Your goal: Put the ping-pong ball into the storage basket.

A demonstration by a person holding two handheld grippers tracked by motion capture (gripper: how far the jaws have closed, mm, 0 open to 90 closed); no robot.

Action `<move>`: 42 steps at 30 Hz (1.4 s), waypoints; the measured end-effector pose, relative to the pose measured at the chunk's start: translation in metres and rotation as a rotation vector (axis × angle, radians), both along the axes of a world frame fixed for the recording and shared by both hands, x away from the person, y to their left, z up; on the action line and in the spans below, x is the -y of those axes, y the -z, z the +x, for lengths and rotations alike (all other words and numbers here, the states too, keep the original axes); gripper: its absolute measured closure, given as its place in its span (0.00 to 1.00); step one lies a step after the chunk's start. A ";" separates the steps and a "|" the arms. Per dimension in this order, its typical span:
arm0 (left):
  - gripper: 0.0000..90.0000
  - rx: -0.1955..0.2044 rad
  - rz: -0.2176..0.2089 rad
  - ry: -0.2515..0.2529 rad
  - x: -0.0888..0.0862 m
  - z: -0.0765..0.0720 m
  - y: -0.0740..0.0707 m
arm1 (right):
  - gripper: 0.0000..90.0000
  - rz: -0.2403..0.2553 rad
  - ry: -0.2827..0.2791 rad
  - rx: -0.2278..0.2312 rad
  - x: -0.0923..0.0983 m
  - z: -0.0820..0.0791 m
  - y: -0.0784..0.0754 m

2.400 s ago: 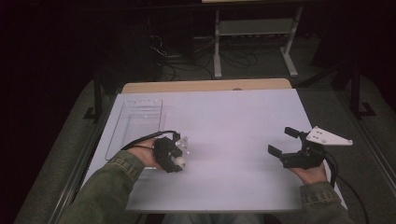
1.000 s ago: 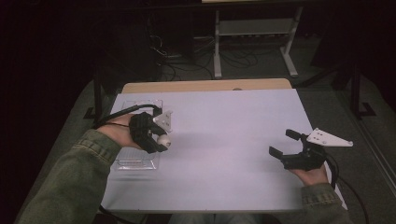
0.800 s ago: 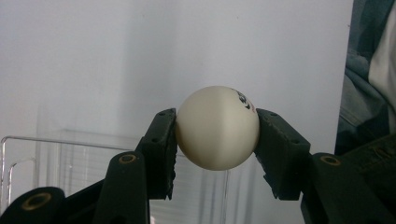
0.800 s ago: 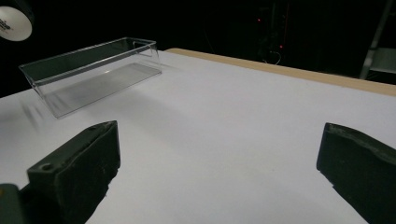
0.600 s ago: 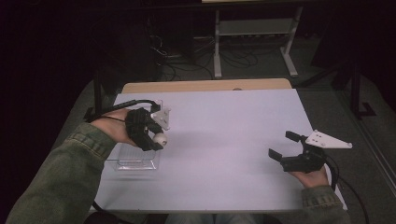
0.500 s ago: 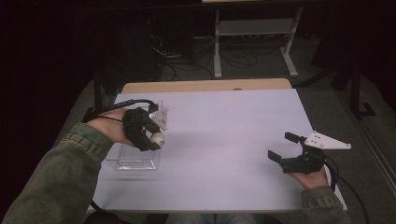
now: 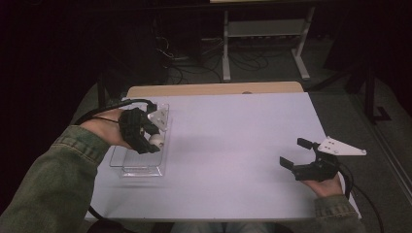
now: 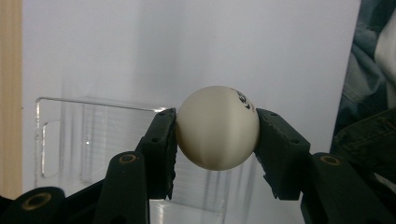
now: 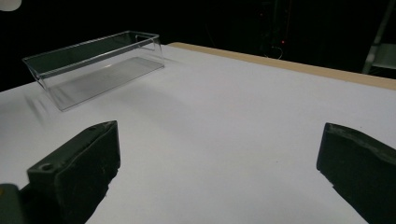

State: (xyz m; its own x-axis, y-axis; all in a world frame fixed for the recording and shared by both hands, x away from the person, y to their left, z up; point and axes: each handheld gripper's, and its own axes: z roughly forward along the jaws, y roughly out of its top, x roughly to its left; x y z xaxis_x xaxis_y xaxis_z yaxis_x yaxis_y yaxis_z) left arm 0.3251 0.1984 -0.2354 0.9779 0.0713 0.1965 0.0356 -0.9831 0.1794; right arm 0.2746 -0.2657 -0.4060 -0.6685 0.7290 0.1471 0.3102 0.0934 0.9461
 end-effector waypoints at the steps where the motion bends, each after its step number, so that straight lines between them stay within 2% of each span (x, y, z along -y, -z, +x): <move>1: 0.56 0.000 -0.004 -0.002 -0.001 0.001 0.000 | 0.00 0.000 0.000 0.000 0.000 0.000 0.000; 2: 0.56 0.000 -0.004 -0.002 -0.001 0.001 0.000 | 0.00 0.000 0.000 0.000 0.000 0.000 0.000; 5: 0.56 0.014 -0.043 -0.025 -0.006 0.006 -0.004 | 0.00 0.006 0.003 0.000 0.001 -0.001 0.000; 7: 0.56 0.017 -0.049 -0.026 -0.008 0.008 -0.005 | 0.00 0.007 0.005 0.003 0.001 -0.001 -0.001; 14: 0.56 0.023 -0.024 -0.034 -0.014 0.011 -0.003 | 0.00 0.010 0.007 0.002 0.002 -0.001 -0.001; 23: 0.56 0.035 -0.028 -0.055 -0.019 0.016 -0.004 | 0.00 0.010 0.007 0.001 0.002 -0.002 -0.001; 25: 0.56 0.053 -0.021 -0.060 -0.021 0.017 -0.004 | 0.00 0.009 0.006 0.005 0.002 -0.002 -0.001; 27: 0.56 0.053 -0.033 -0.062 -0.022 0.018 -0.004 | 0.00 0.010 0.006 0.003 0.002 -0.002 -0.001; 33: 0.56 0.055 -0.032 -0.079 -0.026 0.022 -0.004 | 0.00 0.014 0.004 0.003 0.003 -0.002 -0.001; 42: 0.56 0.071 0.015 -0.099 -0.031 0.030 -0.002 | 0.00 0.008 -0.008 0.000 0.000 -0.002 -0.001</move>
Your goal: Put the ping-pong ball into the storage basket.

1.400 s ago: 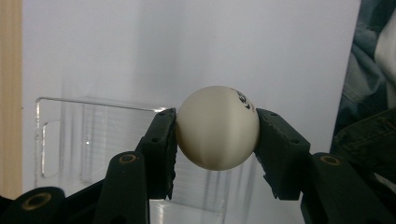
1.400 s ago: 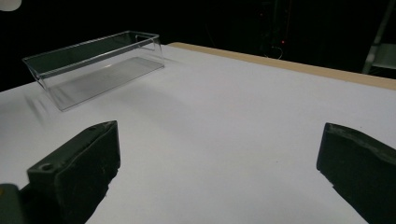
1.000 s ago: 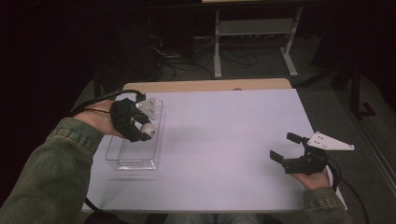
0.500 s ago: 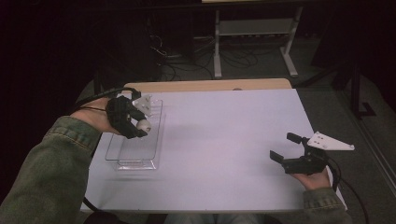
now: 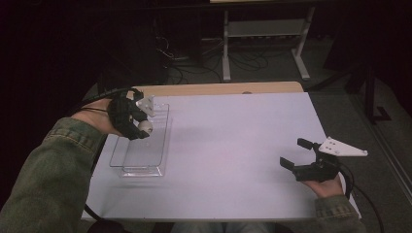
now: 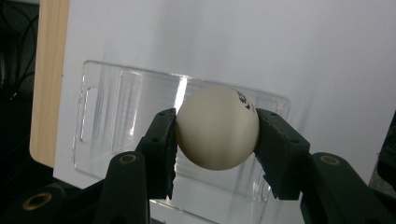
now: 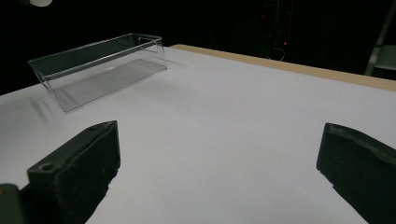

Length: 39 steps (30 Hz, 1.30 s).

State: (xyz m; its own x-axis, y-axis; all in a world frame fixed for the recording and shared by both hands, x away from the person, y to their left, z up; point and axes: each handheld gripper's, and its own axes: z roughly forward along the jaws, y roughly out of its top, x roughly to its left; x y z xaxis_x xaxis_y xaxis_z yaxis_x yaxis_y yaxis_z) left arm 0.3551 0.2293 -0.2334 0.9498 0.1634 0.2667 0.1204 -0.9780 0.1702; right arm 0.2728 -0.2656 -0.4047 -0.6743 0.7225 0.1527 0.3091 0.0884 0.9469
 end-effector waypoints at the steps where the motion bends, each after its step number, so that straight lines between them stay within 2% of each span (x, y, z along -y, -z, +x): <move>1: 0.56 0.000 0.000 0.000 0.000 0.000 0.000 | 0.00 -0.001 -0.001 0.000 0.000 0.000 0.000; 4: 0.56 -0.001 0.011 -0.018 -0.002 0.004 0.002 | 0.00 -0.003 0.000 -0.002 0.000 0.000 0.000; 7: 0.56 -0.002 0.005 -0.023 -0.002 0.004 0.003 | 0.00 -0.001 -0.001 -0.002 0.000 0.000 0.000; 24: 0.56 -0.002 0.018 -0.006 0.003 0.006 0.011 | 0.00 -0.012 -0.011 0.002 -0.002 -0.001 -0.001; 31: 0.56 -0.015 0.009 -0.005 0.001 0.008 0.020 | 0.00 -0.010 0.002 0.007 0.002 -0.002 -0.003; 39: 0.56 -0.042 0.022 0.002 0.005 0.011 0.034 | 0.00 -0.019 -0.001 0.002 0.001 -0.002 -0.001</move>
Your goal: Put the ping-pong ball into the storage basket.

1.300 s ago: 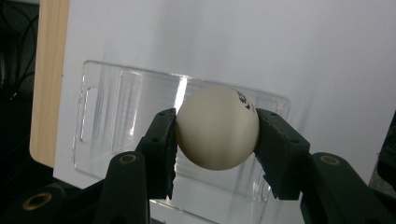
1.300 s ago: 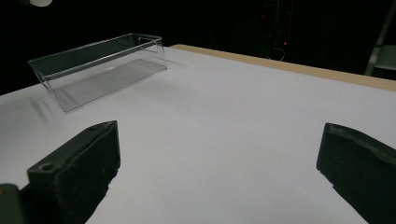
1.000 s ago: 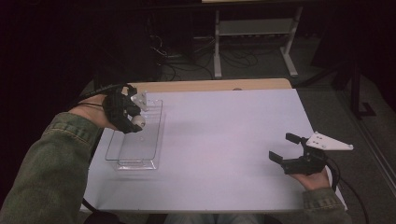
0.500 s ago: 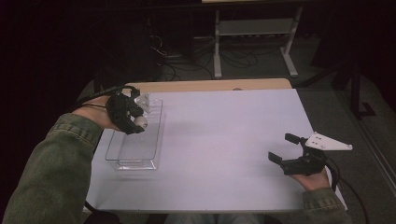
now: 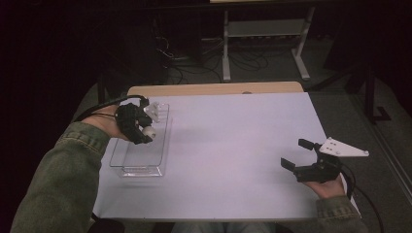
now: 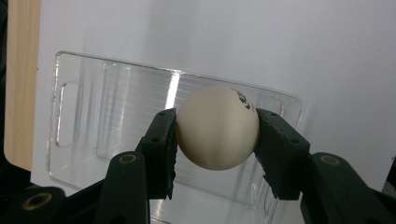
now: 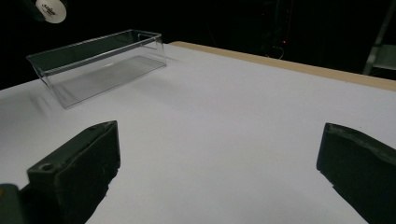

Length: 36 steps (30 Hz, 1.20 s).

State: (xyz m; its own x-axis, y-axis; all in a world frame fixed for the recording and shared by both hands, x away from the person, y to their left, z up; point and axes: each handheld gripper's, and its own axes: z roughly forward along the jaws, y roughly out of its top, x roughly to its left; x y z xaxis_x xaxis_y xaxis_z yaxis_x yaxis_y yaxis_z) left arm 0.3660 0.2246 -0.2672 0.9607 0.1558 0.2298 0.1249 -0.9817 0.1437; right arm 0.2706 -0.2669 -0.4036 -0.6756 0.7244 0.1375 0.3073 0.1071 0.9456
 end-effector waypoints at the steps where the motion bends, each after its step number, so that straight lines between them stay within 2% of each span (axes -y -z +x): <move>1: 0.56 -0.005 0.000 -0.002 0.000 0.000 0.002 | 0.00 -0.001 -0.001 0.000 0.000 0.000 0.000; 18: 0.56 -0.067 0.040 0.014 0.003 0.002 0.036 | 0.00 -0.008 0.000 -0.005 0.002 0.001 0.001; 36: 0.56 -0.094 0.045 0.001 -0.005 0.001 0.053 | 0.00 -0.010 0.011 -0.008 0.005 0.001 0.002</move>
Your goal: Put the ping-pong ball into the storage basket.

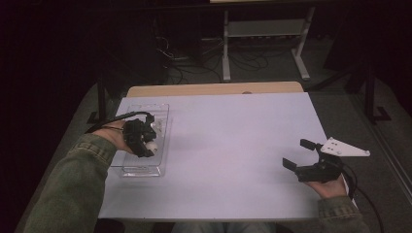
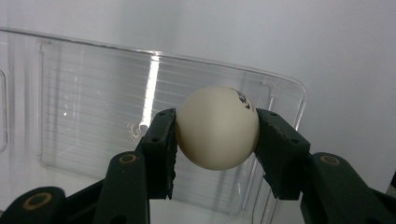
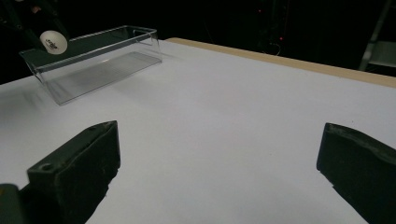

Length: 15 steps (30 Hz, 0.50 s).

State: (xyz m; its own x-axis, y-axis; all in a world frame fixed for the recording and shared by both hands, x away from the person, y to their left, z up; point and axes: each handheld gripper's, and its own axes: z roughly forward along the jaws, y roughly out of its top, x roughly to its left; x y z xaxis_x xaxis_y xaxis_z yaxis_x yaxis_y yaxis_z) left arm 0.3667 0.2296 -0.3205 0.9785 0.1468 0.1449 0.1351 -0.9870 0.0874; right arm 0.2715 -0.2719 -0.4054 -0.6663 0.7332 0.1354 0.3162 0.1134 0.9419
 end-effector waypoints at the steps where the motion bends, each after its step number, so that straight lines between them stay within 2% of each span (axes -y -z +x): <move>1: 0.56 -0.004 0.000 -0.001 -0.001 0.000 0.002 | 0.00 -0.001 0.000 -0.001 0.000 0.000 0.000; 15: 0.56 -0.029 -0.009 -0.007 -0.001 0.001 0.017 | 0.00 -0.001 0.009 -0.006 0.002 0.000 0.001</move>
State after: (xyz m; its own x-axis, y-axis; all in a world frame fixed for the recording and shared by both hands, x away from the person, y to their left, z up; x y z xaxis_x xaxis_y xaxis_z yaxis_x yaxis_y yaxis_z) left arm 0.3675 0.2305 -0.3371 0.9812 0.1549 0.1147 0.1447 -0.9852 0.0924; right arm 0.2710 -0.2742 -0.4068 -0.6589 0.7394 0.1385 0.3228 0.1115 0.9399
